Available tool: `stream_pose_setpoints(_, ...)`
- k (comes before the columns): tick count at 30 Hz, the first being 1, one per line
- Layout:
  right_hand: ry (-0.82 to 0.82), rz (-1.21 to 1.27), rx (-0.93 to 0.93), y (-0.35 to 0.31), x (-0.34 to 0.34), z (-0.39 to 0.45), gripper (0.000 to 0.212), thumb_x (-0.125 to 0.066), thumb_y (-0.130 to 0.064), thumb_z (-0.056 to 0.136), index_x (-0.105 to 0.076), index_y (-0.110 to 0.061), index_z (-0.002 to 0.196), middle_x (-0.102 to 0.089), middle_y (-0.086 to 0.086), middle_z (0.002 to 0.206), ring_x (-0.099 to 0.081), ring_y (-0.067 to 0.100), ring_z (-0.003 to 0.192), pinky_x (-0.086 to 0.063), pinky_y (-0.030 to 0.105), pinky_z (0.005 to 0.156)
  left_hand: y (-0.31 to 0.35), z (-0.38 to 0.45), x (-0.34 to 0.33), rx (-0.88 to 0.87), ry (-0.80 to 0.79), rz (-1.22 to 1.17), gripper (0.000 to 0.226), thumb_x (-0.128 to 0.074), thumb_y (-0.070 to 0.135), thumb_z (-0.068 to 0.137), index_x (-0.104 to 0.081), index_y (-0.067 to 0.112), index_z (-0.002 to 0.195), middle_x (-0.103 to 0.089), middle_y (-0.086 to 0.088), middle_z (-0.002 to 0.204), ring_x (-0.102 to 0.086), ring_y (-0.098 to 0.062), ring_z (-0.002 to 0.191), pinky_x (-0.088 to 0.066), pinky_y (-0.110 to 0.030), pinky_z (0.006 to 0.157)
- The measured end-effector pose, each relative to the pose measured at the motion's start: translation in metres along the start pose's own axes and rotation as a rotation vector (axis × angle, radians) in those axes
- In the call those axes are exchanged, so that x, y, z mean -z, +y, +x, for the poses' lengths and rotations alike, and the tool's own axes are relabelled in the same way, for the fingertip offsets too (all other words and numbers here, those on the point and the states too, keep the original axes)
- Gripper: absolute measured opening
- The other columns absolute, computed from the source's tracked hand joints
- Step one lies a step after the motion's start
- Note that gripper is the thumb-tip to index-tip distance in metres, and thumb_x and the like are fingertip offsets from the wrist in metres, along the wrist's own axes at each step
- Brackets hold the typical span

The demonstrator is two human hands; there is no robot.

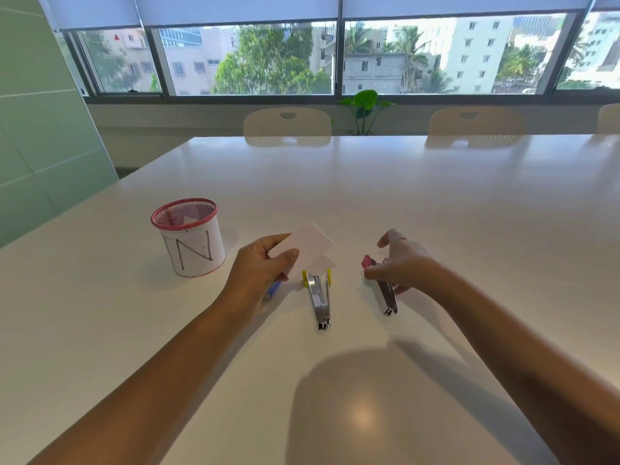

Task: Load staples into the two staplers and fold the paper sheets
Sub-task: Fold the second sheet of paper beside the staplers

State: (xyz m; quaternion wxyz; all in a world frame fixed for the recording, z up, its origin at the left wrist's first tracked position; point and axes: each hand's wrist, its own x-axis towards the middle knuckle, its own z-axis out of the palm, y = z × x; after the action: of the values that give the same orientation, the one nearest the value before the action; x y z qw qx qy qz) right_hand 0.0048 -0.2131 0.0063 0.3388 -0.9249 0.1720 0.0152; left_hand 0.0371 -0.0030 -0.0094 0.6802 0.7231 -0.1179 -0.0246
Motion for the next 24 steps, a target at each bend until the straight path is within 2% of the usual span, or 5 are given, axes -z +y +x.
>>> stream_pose_setpoints(4, -0.025, -0.063, 0.029, 0.000, 0.005, -0.003, 0.071, -0.076, -0.042, 0.069, -0.037, -0.015, 0.121, -0.050, 0.007, 0.098, -0.057, 0.016, 0.067, -0.050, 0.025, 0.051, 0.001, -0.001, 0.000, 0.000, -0.015, -0.017, 0.032, -0.057, 0.014, 0.086, -0.058, 0.022, 0.116, -0.064, -0.001, 0.108, -0.060, -0.018, 0.094, -0.055, -0.024, 0.073)
stream_pose_setpoints(8, 0.061, -0.088, 0.500, -0.008, 0.007, -0.009, 0.079, -0.077, -0.037, 0.068, -0.034, -0.028, 0.133, -0.043, -0.001, 0.097, -0.044, 0.007, 0.074, -0.037, 0.024, 0.073, 0.002, -0.002, -0.001, -0.012, -0.072, -0.020, 0.027, -0.059, 0.012, 0.085, -0.061, 0.029, 0.105, -0.068, -0.003, 0.096, -0.059, -0.022, 0.081, -0.054, -0.021, 0.067)
stream_pose_setpoints(13, 0.132, -0.028, 0.834, -0.021, -0.002, -0.012, 0.041, -0.074, -0.024, 0.074, -0.061, -0.029, 0.113, -0.043, -0.017, 0.093, -0.047, 0.003, 0.074, -0.040, 0.007, 0.065, 0.003, -0.002, -0.002, 0.084, -0.223, -0.243, 0.025, -0.057, 0.008, 0.083, -0.063, 0.016, 0.106, -0.066, -0.016, 0.106, -0.061, -0.026, 0.090, -0.054, -0.023, 0.067)
stream_pose_setpoints(19, 0.190, 0.124, 0.787, -0.025, 0.001, -0.015, 0.008, -0.071, -0.026, 0.077, -0.066, -0.028, 0.083, -0.053, -0.018, 0.085, -0.050, 0.002, 0.068, -0.043, 0.013, 0.062, 0.010, -0.003, 0.002, 0.150, -0.243, -0.302, 0.031, -0.045, 0.028, 0.091, -0.062, 0.006, 0.103, -0.070, -0.006, 0.078, -0.058, -0.008, 0.056, -0.049, -0.016, 0.049)
stream_pose_setpoints(24, -0.074, 0.592, 0.340, -0.029, 0.005, -0.019, 0.026, -0.066, -0.022, 0.083, -0.054, -0.016, 0.060, -0.051, -0.002, 0.051, -0.044, 0.011, 0.046, -0.036, 0.019, 0.049, 0.016, 0.001, 0.010, 0.067, -0.134, -0.191, 0.043, -0.036, 0.050, 0.082, -0.061, 0.017, 0.088, -0.066, 0.001, 0.084, -0.061, -0.012, 0.072, -0.049, -0.019, 0.054)
